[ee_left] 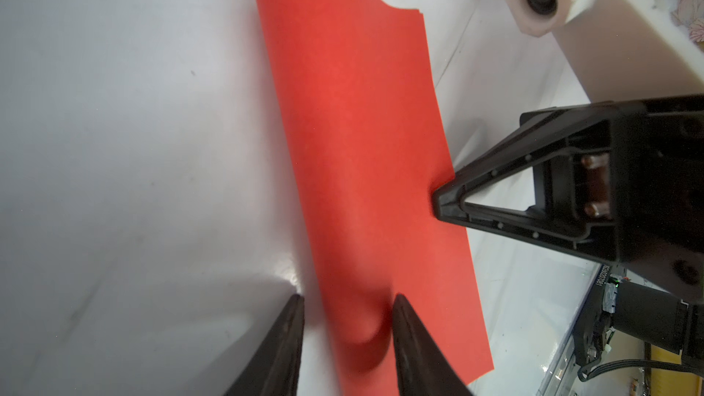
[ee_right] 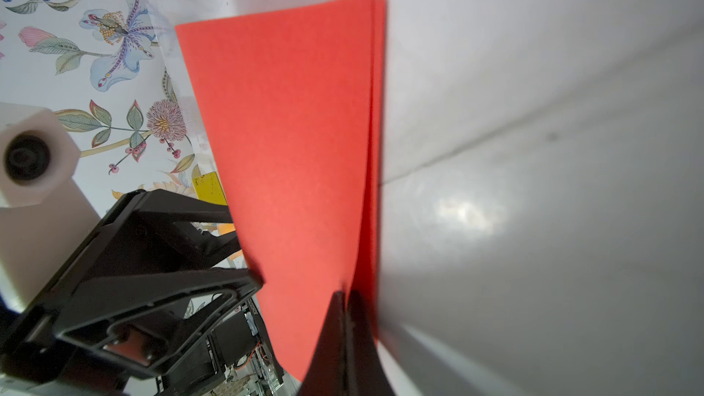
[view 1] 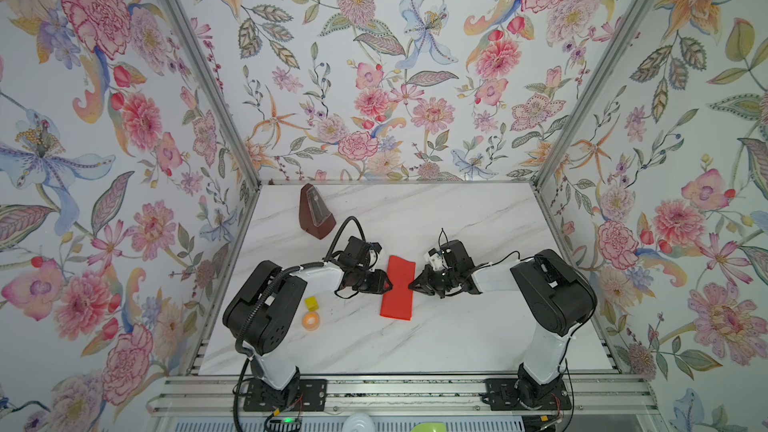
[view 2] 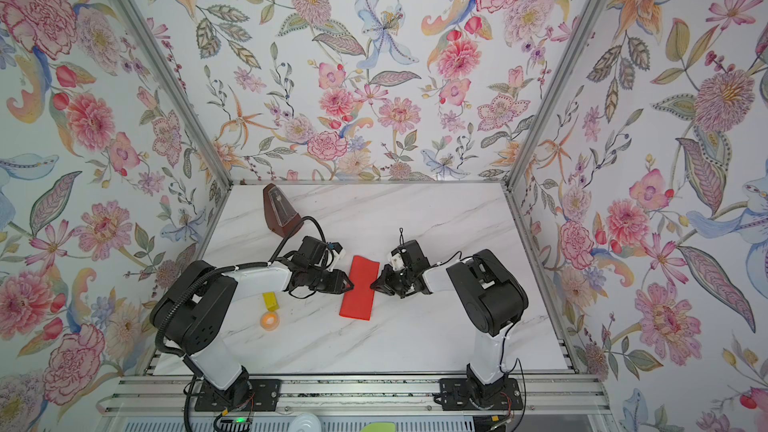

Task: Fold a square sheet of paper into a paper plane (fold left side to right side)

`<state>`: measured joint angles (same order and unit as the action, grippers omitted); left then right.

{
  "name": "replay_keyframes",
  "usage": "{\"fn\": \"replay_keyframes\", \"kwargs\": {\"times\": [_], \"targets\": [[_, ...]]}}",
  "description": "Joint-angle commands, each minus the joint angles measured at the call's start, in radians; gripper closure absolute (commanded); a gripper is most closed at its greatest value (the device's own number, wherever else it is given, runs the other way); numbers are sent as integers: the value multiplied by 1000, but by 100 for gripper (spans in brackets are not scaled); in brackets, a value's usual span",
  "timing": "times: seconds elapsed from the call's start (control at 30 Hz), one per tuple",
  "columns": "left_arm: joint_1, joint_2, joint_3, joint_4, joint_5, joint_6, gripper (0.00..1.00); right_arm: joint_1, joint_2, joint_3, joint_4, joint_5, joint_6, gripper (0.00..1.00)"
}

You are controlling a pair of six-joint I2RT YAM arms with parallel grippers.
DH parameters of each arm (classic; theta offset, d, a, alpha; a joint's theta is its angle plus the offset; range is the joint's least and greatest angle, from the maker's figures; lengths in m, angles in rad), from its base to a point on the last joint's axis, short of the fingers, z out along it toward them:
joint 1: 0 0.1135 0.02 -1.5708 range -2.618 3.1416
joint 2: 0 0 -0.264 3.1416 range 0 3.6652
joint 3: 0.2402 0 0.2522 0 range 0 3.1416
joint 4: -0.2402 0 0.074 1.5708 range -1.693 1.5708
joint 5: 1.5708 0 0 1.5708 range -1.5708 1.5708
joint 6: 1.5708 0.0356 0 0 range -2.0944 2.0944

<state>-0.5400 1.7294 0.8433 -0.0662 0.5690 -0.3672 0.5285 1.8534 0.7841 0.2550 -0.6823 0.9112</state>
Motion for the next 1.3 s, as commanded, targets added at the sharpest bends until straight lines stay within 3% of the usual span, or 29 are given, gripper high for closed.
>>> {"fn": "replay_keyframes", "kwargs": {"times": [0.0, 0.87, 1.27], "targets": [[-8, 24, 17, -7, -1, -10, 59, 8, -28, -9, -26, 17, -19, 100], [-7, -5, 14, -13, -15, -13, 60, 10, 39, -46, 12, 26, -15, 100], [-8, -152, 53, -122, -102, 13, 60, 10, 43, -42, -27, 51, -52, 100]]}}
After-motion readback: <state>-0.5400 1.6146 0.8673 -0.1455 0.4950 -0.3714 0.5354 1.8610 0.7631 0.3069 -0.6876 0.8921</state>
